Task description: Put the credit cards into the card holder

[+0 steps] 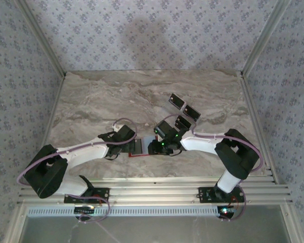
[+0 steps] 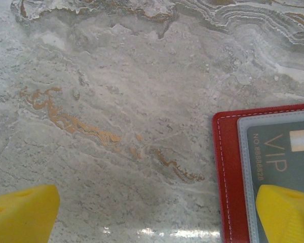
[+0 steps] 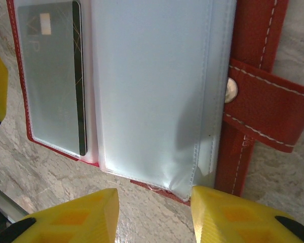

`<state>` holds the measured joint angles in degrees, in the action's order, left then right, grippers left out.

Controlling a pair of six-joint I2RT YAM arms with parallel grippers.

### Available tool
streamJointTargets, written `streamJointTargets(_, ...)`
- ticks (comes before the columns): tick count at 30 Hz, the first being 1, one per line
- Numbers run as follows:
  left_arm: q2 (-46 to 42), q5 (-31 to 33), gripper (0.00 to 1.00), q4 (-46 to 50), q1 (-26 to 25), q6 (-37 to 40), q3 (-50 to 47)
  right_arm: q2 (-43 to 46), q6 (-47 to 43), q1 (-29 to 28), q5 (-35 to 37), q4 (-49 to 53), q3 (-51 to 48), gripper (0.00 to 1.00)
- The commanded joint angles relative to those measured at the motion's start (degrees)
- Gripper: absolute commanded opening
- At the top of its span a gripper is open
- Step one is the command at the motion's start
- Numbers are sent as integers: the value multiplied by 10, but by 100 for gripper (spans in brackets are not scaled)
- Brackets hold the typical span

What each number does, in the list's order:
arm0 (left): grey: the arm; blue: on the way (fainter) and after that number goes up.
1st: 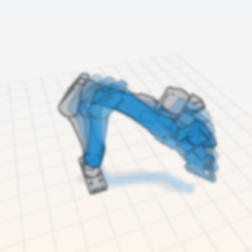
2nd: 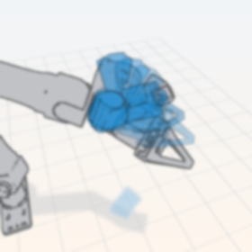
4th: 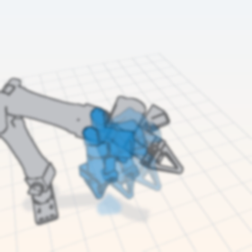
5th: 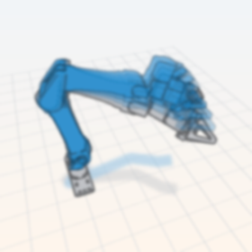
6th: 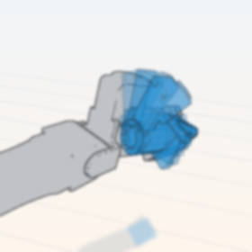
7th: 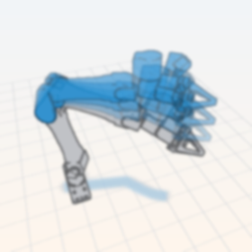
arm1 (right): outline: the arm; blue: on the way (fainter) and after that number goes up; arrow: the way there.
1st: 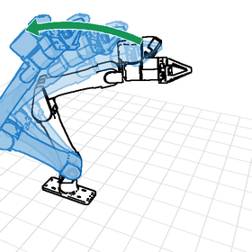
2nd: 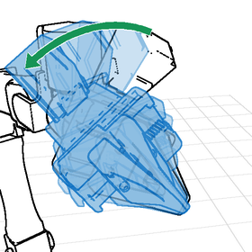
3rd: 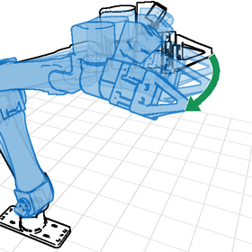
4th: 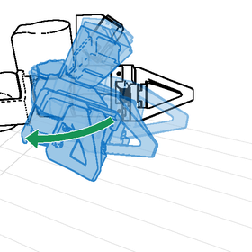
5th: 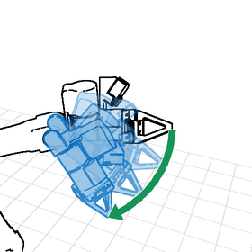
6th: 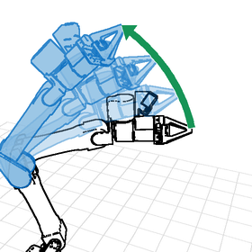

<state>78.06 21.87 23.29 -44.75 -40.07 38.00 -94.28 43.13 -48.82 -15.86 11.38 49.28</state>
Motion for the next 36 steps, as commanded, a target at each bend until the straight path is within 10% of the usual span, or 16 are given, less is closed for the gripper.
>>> streamJointTargets(1, 0, 7, 100, -3, -5, -1, 9, -3, 5, 7, -6, -7, 9, 44)
streamJointTargets(22, -9, 9, 100, -9, -6, -3, -1, -12, 26, 3, -9, -10, -7, 33)
streamJointTargets(36, -20, 19, 100, -2, -6, -7, -1, -12, 22, 2, -7, -6, 7, 3)
